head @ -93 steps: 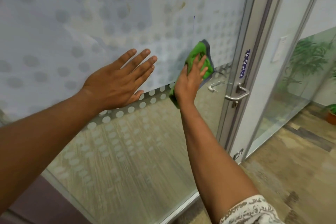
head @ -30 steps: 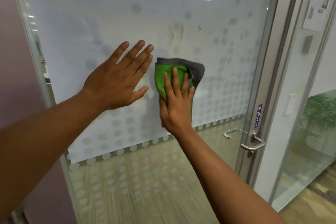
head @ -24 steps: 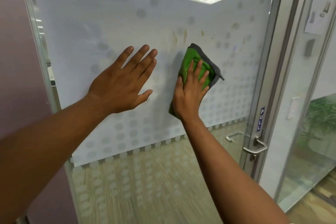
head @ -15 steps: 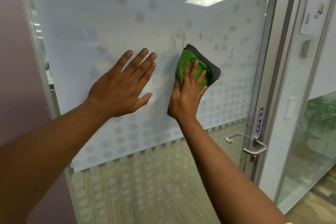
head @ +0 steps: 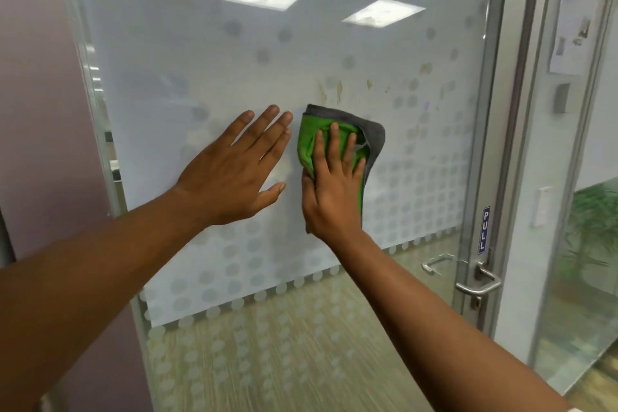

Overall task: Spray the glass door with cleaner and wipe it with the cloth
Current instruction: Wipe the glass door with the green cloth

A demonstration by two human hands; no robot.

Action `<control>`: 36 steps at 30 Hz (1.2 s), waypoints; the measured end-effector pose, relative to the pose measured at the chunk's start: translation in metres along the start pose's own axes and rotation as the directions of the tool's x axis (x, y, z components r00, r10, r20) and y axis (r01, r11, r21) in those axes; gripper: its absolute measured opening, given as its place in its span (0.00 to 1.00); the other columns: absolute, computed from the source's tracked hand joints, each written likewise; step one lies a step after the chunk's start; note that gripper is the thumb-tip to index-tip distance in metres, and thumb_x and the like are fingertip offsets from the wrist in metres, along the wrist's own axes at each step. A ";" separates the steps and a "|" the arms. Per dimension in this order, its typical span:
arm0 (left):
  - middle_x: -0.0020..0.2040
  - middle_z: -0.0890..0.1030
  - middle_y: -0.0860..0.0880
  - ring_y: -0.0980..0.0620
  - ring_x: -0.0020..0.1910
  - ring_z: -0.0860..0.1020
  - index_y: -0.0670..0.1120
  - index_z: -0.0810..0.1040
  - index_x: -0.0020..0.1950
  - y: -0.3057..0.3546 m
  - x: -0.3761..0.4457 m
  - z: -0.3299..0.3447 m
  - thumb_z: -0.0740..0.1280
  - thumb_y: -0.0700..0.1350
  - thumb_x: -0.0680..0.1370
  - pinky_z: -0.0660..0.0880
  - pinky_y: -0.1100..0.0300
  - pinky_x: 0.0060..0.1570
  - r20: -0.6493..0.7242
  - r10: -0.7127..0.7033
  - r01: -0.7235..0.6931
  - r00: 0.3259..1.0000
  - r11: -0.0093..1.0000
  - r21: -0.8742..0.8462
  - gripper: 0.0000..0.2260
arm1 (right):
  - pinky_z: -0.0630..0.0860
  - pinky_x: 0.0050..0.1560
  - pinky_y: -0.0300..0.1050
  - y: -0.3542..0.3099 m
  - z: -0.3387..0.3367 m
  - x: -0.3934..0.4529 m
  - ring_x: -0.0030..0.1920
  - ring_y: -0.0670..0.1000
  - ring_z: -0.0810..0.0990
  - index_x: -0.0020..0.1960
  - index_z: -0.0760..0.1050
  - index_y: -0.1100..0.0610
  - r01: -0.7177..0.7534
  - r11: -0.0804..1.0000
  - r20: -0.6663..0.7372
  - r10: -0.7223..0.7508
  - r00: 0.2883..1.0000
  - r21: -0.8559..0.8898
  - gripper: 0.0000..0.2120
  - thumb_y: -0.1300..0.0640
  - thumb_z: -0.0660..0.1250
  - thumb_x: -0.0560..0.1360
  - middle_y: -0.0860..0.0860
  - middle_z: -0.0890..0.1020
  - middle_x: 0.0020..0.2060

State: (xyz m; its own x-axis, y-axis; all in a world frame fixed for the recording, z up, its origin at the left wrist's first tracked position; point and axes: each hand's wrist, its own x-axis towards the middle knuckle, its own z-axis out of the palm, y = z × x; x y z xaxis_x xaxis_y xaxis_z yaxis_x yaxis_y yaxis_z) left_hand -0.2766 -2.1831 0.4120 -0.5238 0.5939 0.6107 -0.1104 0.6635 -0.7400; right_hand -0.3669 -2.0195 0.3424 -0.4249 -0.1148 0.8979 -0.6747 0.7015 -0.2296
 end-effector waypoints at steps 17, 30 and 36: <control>0.83 0.42 0.37 0.38 0.82 0.42 0.38 0.44 0.83 -0.030 0.022 -0.006 0.35 0.70 0.79 0.48 0.42 0.80 -0.001 -0.141 0.140 0.990 0.988 0.062 0.43 | 0.42 0.74 0.72 -0.010 -0.005 0.052 0.80 0.58 0.38 0.82 0.47 0.49 0.125 0.991 -0.068 -0.128 0.989 -0.047 0.31 0.47 0.52 0.81 0.52 0.45 0.81; 0.83 0.43 0.36 0.37 0.82 0.44 0.36 0.46 0.82 -0.030 0.020 -0.003 0.41 0.67 0.82 0.48 0.41 0.80 -0.051 -0.108 0.111 0.993 0.992 0.062 0.41 | 0.37 0.75 0.69 -0.026 -0.002 0.049 0.80 0.57 0.38 0.81 0.47 0.46 -0.075 0.991 -0.123 0.088 0.989 0.109 0.28 0.42 0.45 0.83 0.49 0.45 0.81; 0.82 0.49 0.34 0.35 0.82 0.48 0.34 0.50 0.81 -0.028 0.022 -0.005 0.45 0.65 0.83 0.47 0.41 0.80 -0.100 -0.111 0.113 0.989 0.993 0.017 0.39 | 0.42 0.75 0.69 -0.014 -0.019 0.084 0.81 0.56 0.42 0.81 0.51 0.45 0.022 0.999 -0.128 -0.017 0.992 0.038 0.26 0.44 0.48 0.84 0.48 0.49 0.81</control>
State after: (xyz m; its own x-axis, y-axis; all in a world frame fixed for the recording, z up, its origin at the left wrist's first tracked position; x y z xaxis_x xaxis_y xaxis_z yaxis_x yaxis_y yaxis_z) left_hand -0.2804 -2.1860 0.4472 -0.4210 0.5594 0.7140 -0.1832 0.7185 -0.6710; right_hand -0.3815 -2.0256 0.4282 -0.3322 -0.0356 0.9425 -0.7067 0.6712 -0.2238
